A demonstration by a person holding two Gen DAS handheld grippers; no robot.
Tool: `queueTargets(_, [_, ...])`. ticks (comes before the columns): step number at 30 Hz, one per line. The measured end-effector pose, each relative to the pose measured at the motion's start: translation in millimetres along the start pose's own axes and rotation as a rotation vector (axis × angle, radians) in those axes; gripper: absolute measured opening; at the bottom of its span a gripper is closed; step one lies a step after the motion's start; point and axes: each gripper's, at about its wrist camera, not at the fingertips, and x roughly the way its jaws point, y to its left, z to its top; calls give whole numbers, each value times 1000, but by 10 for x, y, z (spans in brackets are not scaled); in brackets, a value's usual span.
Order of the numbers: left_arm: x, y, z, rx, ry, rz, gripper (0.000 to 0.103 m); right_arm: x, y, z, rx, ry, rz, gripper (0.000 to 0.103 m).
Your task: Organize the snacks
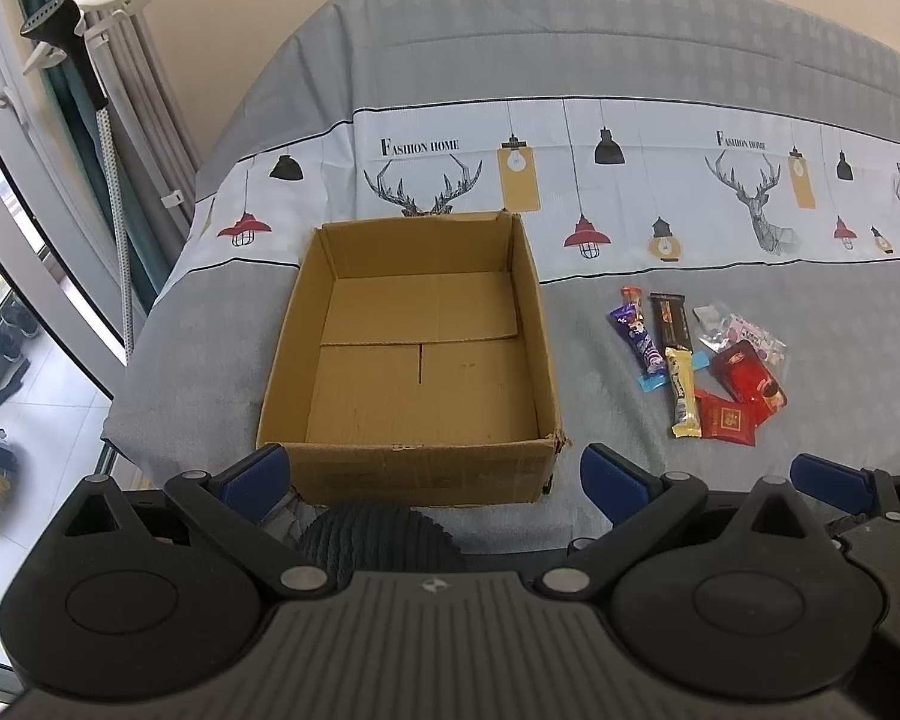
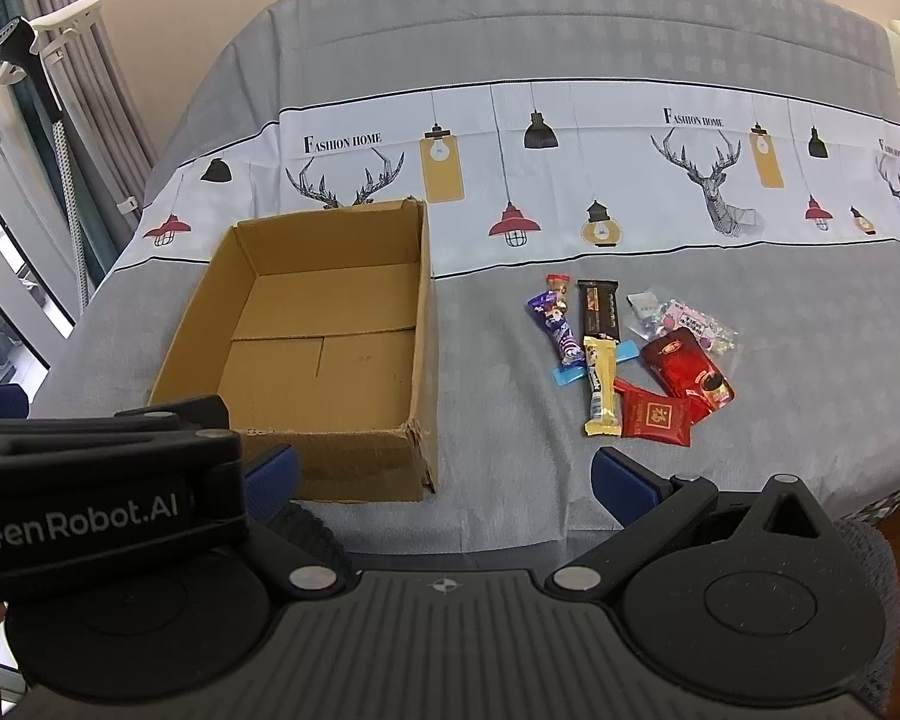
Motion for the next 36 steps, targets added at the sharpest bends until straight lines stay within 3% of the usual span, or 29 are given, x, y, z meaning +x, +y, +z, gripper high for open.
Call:
queueTargets(15, [33, -22, -2, 4, 14, 2, 103, 47, -10, -14, -1, 6, 1, 102])
queueTargets(22, [254, -204, -22, 34, 44, 11, 103, 229, -153, -79, 21, 30, 16, 102])
queueTargets(27, [674, -532, -142, 69, 29, -82, 103, 499, -478, -231, 40, -10, 9, 102])
queueTargets(33, [1461, -1131, -323, 127, 94, -212, 103, 1054, -1141, -536, -16, -72, 0, 102])
queueTargets(36, [1791, -1381, -365, 119, 53, -268, 103, 1317, -1527, -556, -54, -71, -11, 102])
